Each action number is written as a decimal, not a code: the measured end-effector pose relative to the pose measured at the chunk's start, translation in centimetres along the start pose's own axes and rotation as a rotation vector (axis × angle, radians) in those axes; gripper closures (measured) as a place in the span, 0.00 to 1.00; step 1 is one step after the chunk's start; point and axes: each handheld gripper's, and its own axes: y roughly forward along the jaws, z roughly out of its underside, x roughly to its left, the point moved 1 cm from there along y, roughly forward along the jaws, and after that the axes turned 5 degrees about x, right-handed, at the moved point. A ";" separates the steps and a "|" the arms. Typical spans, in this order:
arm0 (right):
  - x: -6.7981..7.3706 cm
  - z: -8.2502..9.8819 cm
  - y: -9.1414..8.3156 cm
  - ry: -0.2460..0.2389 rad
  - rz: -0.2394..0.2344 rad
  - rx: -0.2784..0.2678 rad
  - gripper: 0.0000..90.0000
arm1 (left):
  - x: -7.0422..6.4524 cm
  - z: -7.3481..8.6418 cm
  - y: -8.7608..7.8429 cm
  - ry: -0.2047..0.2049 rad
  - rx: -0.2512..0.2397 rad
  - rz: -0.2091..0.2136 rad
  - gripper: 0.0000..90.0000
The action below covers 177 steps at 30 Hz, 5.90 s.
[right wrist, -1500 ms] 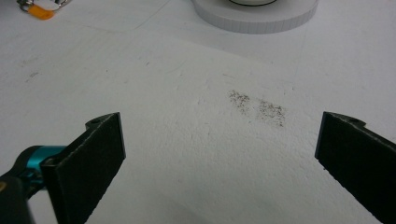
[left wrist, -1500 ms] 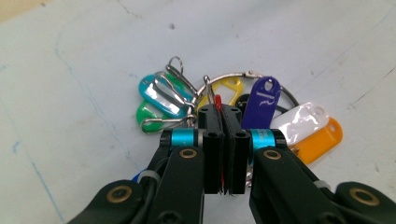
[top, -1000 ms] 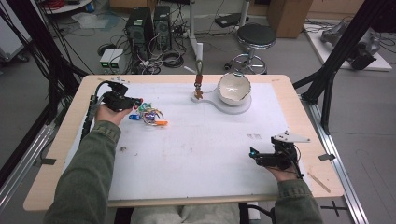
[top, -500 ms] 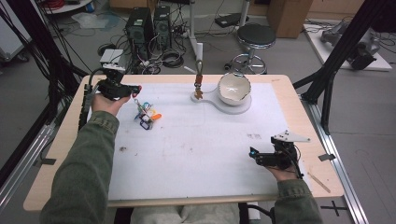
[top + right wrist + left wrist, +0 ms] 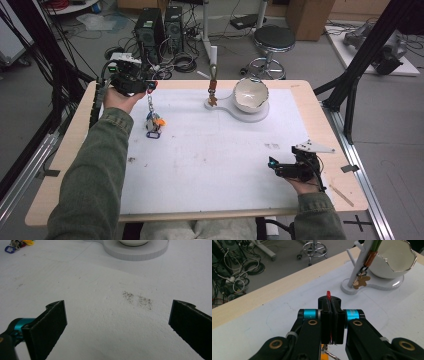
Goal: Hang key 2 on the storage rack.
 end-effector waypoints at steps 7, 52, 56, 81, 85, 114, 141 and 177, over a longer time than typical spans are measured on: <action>-0.1 0.1 -0.1 0.005 0.004 -0.006 0.01 | -0.7 -1.9 -0.9 0.001 -0.050 0.000 0.97; -0.7 0.2 -0.4 0.019 0.000 -0.029 0.01 | -2.7 -10.3 1.7 -0.056 -0.198 0.073 0.97; -0.7 0.3 -0.4 0.019 0.000 -0.028 0.01 | -3.0 -11.1 2.2 -0.042 -0.199 0.068 0.97; -0.8 0.6 -0.5 0.028 -0.010 -0.022 0.01 | -4.7 -14.5 6.8 -0.037 -0.229 0.088 0.97; -0.7 0.6 -0.5 0.026 -0.012 -0.021 0.01 | -5.0 -14.7 7.4 -0.042 -0.233 0.104 0.97; -0.7 0.3 0.0 0.017 -0.029 -0.017 0.01 | -4.9 -14.4 10.9 -0.053 -0.170 0.163 0.97; -0.7 0.1 0.0 0.016 -0.024 -0.026 0.01 | -2.7 -10.6 6.8 -0.181 -0.154 0.074 0.03; -0.5 0.1 -0.1 0.022 -0.011 -0.024 0.01 | 0.0 -1.8 0.7 -0.180 -0.191 -0.030 0.02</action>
